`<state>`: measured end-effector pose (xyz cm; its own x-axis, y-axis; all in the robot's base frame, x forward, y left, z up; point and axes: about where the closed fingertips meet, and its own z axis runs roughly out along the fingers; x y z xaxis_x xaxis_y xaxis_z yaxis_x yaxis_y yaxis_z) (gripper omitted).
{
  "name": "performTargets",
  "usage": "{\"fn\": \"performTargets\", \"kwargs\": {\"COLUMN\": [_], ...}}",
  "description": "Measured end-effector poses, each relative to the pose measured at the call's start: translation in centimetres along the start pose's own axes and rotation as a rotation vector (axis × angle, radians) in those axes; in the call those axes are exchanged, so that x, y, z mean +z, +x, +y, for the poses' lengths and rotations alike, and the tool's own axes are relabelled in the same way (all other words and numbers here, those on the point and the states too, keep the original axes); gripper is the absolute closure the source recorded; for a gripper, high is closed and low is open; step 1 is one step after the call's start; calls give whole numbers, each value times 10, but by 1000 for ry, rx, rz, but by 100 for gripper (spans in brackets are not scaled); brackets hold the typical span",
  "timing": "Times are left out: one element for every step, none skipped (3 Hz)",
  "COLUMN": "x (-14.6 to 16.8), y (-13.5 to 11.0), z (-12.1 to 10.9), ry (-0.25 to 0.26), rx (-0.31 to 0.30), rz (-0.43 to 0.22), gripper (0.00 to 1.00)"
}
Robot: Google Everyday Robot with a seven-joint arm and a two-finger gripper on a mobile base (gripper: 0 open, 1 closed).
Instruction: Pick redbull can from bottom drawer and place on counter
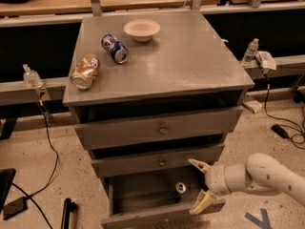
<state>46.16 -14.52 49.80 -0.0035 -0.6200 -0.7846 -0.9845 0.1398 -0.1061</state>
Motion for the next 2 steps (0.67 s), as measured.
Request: {"fn": "performTargets", "kwargs": {"x": [20, 20], "y": [30, 30], "z": [-5, -5], "ry": [51, 51], "rx": [23, 23], "rz": [7, 7], "gripper": [0, 0]}}
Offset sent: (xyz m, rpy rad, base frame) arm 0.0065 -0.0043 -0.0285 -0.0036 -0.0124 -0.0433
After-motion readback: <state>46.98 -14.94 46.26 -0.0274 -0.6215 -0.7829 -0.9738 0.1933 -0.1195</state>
